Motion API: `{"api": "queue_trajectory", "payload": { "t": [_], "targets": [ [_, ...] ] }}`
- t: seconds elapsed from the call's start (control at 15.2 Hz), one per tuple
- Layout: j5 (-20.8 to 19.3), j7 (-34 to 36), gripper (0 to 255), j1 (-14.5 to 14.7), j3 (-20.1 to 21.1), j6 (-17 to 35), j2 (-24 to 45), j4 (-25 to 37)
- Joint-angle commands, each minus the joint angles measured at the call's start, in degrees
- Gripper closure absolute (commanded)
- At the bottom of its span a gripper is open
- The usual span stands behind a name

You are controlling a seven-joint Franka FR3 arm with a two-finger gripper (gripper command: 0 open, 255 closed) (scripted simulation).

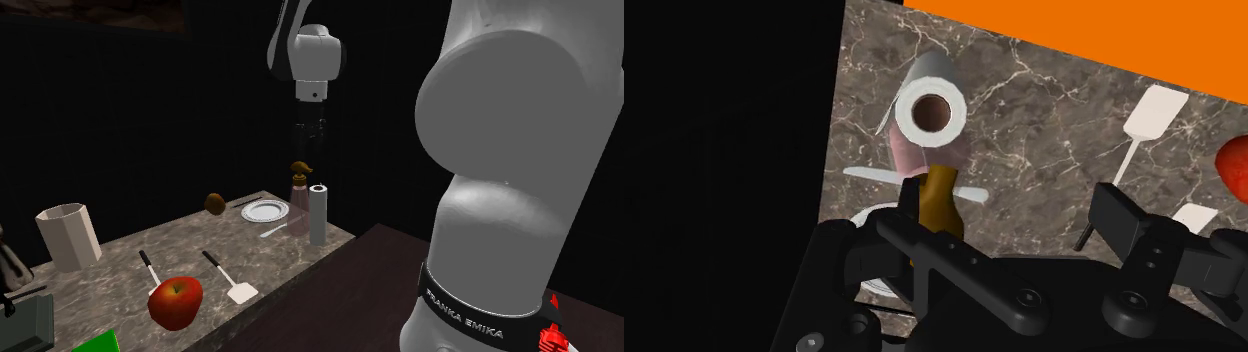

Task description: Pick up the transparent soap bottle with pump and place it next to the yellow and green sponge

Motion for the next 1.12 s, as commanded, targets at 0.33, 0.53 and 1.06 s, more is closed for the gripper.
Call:
{"api": "queue_trajectory", "payload": {
  "t": [0.33,0.53,1.06],
  "targets": [
    [4.4,-4.8,0,-2.7,0.9,3.2,8.5,4.7],
    [5.4,-5.5,0,-3.1,1.5,5.0,10.3,4.8],
    [5.9,-5.9,0,-3.4,1.9,5.9,11.4,4.8]
  ]
}}
